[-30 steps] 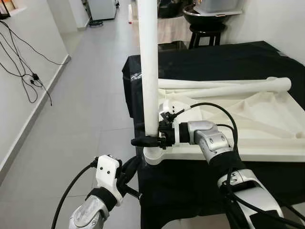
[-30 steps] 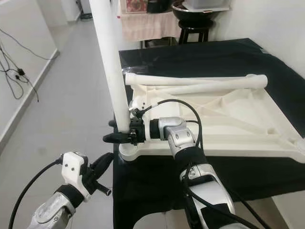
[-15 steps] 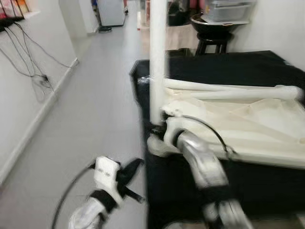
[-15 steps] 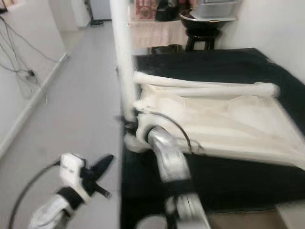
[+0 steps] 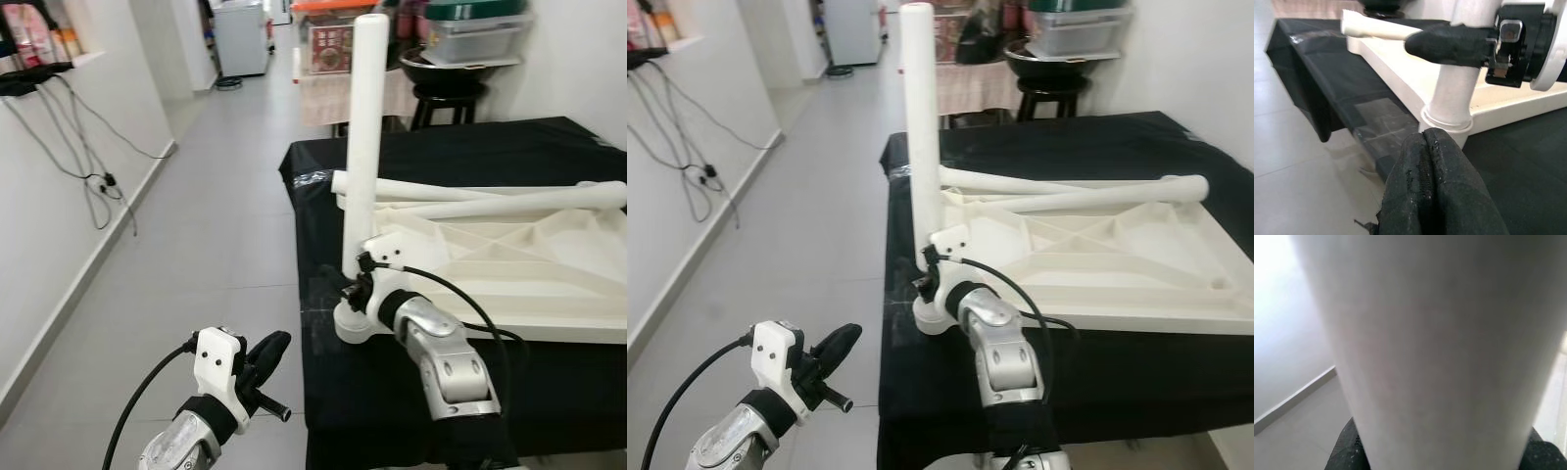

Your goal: Building children table

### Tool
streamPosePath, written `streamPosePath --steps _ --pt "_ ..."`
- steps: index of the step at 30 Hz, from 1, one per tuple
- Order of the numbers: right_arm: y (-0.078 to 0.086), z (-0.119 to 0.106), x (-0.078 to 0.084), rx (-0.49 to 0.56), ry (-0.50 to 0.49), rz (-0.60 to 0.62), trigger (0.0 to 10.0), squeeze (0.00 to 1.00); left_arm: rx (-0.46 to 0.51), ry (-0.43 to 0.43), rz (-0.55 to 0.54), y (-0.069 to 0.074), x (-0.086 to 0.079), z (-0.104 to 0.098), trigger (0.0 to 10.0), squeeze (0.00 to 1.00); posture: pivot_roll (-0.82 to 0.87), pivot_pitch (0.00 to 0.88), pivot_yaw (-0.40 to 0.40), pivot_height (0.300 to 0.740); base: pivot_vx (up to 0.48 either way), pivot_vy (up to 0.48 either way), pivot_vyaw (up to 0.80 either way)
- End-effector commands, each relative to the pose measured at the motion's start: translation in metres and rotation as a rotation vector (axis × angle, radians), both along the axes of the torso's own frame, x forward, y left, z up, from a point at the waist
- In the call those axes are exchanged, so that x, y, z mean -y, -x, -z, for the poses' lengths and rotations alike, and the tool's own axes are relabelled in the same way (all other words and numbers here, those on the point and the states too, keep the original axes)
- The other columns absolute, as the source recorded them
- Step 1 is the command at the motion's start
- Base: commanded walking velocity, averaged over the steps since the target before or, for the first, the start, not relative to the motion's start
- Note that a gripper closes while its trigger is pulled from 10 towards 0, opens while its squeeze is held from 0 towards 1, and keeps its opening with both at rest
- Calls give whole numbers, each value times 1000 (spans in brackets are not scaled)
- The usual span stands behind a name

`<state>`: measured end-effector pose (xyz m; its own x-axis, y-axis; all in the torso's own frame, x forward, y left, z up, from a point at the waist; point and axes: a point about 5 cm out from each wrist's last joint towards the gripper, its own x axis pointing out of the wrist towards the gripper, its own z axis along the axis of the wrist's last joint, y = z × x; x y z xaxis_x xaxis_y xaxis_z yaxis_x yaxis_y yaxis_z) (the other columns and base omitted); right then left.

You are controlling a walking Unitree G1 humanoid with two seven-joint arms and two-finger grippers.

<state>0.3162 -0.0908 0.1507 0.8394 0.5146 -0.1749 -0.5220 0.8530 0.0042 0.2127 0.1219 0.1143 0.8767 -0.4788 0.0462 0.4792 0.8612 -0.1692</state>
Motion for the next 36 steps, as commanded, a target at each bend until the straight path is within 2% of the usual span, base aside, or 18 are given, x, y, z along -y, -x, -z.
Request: streamPosePath --steps 1,2,5,6,7,8,11,12,13,14,17,23,24,31,33,34,35,36 --pt "12 14 -14 -142 -44 -162 10000 1000 -24 0 1 0 -2 4 10000 0 -5 44 39 740 0 0 0" --pt "12 14 -14 -142 -44 -162 10000 1000 -24 0 1 0 -2 4 10000 0 -5 44 39 740 0 0 0" --pt "21 -5 -27 -65 -85 -524 10000 1000 -24 1 2 -1 -2 4 10000 0 2 38 42 740 0 0 0" --pt "21 -5 -27 -65 -85 -524 10000 1000 -24 1 2 -1 -2 4 10000 0 2 38 42 740 0 0 0" --pt "18 -11 -24 -23 -68 -622 10000 1000 -23 0 1 -1 -1 4 10000 0 10 32 40 740 0 0 0" --pt "18 -11 -24 -23 -68 -622 10000 1000 -23 0 1 -1 -1 4 10000 0 10 32 40 740 0 0 0" --pt "6 -15 -17 -20 -41 -758 10000 1000 -23 0 1 -2 -1 4 10000 0 17 28 41 740 0 0 0" --pt "2 -14 -15 -29 -9 -837 10000 506 -23 -1 1 -2 -1 4 10000 0 24 26 37 740 0 0 0" --pt "2 -14 -15 -29 -9 -837 10000 506 -23 -1 1 -2 -1 4 10000 0 24 26 37 740 0 0 0" --pt "-2 -12 -14 -84 13 -975 10000 0 -23 -2 0 -1 0 4 10000 0 33 20 36 740 0 0 0" --pt "-5 -11 -16 -114 11 -1017 10000 0 -23 -3 0 -1 0 5 10000 0 37 18 37 740 0 0 0" --pt "-18 -5 -25 -168 -3 -973 10000 0 -26 -4 2 0 1 5 10000 0 43 16 38 740 0 0 0" --pt "-21 -2 -26 -171 3 -957 0 0 -27 -3 4 0 2 5 10000 0 46 15 36 740 0 0 0" --pt "-25 3 -22 -165 -13 -933 0 0 -27 -1 5 1 3 5 10000 0 43 19 36 740 0 0 0" --pt "-28 5 -13 -142 -8 -825 0 0 -27 2 5 1 4 4 10000 0 33 27 33 740 0 0 0" --pt "-28 5 -13 -142 -8 -825 0 0 -27 2 5 1 4 4 10000 0 33 27 33 740 0 0 0" --pt "-28 15 -8 -153 -6 -640 0 0 -25 4 5 2 4 4 10000 0 20 36 27 740 0 0 0" --pt "-28 15 -8 -153 -6 -640 0 0 -25 4 5 2 4 4 10000 0 20 36 27 740 0 0 0"
